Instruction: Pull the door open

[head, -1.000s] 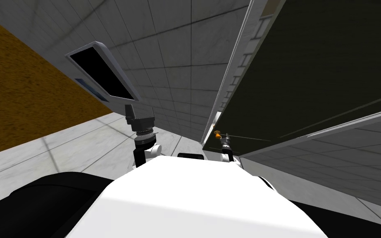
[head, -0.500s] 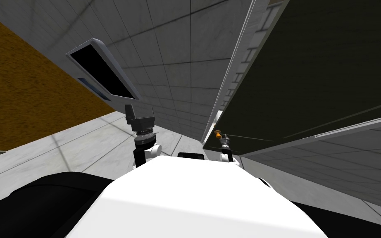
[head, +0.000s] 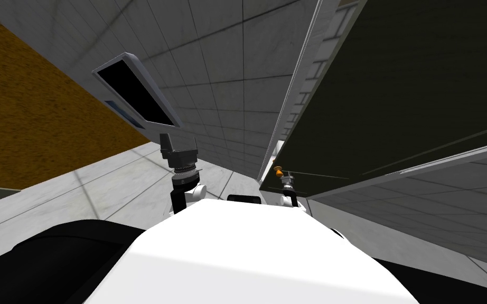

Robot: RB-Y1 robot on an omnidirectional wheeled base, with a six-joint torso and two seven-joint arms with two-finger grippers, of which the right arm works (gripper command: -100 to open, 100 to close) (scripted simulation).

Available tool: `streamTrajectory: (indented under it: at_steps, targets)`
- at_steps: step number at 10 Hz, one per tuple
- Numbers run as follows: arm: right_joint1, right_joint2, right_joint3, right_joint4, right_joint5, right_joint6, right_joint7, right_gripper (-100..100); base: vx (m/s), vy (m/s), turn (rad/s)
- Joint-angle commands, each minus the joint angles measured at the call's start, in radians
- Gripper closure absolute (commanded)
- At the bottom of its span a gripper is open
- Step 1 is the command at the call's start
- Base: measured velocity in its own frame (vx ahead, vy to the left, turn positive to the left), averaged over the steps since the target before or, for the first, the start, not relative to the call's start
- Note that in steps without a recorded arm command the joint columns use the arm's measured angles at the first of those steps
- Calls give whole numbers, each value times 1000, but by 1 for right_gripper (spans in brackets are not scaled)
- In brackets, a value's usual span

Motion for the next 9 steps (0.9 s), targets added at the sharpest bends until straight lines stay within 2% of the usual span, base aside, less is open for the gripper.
streamTrajectory:
  at_steps: [1,2,3,9]
  targets:
    - [-24,33,23,31,9,-22,-9,-100,-5,-12,7]
    - [-24,33,23,31,9,-22,-9,-100,-9,-6,22]
    - [-25,36,28,27,-4,-18,-48,-100,-36,1,22]
    - [-25,36,28,27,-4,-18,-48,-100,-8,2,-3]
